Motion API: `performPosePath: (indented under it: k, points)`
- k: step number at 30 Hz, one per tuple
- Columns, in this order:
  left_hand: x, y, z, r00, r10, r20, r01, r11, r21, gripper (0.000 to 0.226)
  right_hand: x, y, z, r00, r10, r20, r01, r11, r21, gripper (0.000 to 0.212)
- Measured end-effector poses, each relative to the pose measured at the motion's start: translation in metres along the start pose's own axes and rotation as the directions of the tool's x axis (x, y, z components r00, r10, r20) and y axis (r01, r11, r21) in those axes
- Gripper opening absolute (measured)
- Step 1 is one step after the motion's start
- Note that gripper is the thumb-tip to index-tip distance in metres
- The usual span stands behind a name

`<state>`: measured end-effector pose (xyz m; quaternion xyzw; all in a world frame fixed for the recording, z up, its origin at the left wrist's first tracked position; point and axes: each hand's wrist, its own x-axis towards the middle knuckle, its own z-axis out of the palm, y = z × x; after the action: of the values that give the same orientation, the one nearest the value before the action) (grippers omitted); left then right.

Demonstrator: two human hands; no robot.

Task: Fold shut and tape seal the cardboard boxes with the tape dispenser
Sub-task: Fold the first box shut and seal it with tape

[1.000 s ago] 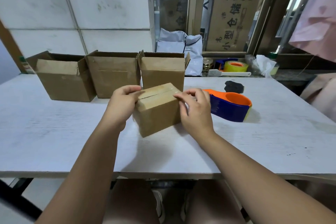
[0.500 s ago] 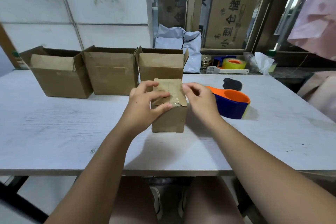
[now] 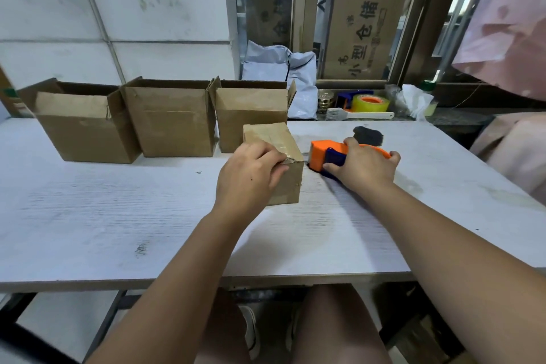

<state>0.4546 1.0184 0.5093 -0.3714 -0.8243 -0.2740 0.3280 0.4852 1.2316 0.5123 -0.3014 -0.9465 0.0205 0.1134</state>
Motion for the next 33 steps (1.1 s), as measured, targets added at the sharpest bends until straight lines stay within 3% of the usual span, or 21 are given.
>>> performPosePath:
  k: [7, 10, 12, 16, 19, 23, 27, 33]
  points:
    - [-0.004, -0.007, 0.007, 0.999, -0.024, -0.032, 0.021, 0.996, -0.083, 0.018, -0.004, 0.002, -0.004, 0.997, -0.066, -0.043, 0.068, 0.996, 0.05, 0.054]
    - [-0.004, -0.008, 0.008, 0.998, -0.061, -0.008, 0.059, 0.989, -0.133, 0.018, -0.011, 0.003, -0.016, 0.994, -0.019, -0.11, 0.04, 0.981, 0.19, 0.053]
    - [-0.004, -0.007, 0.006, 0.998, -0.062, 0.015, 0.063, 0.986, -0.153, 0.019, -0.012, 0.002, -0.025, 0.992, 0.043, -0.119, 0.006, 0.925, 0.381, 0.054]
    - [0.001, 0.009, -0.002, 0.994, -0.109, -0.026, 0.103, 0.979, -0.174, 0.029, -0.011, -0.001, -0.046, 0.984, 0.128, -0.123, -0.002, 0.699, 0.715, 0.053]
    - [0.017, 0.033, -0.009, 0.99, -0.045, -0.137, 0.017, 0.98, -0.199, 0.034, -0.016, -0.011, -0.06, 0.973, 0.073, -0.218, 0.12, 0.651, 0.75, 0.04]
    - [0.052, 0.054, -0.018, 0.985, -0.072, -0.157, 0.023, 0.955, -0.297, 0.034, -0.022, -0.025, -0.073, 0.946, 0.048, -0.322, 0.237, 0.576, 0.783, 0.048]
    - [0.067, 0.055, -0.018, 0.994, -0.02, -0.109, -0.002, 0.979, -0.203, 0.043, -0.029, -0.033, -0.083, 0.957, 0.046, -0.286, 0.235, 0.457, 0.858, 0.036]
    - [0.065, 0.06, -0.019, 0.973, 0.013, -0.232, -0.065, 0.974, -0.215, 0.035, -0.047, -0.039, -0.091, 0.957, 0.0, -0.29, 0.27, 0.365, 0.891, 0.045]
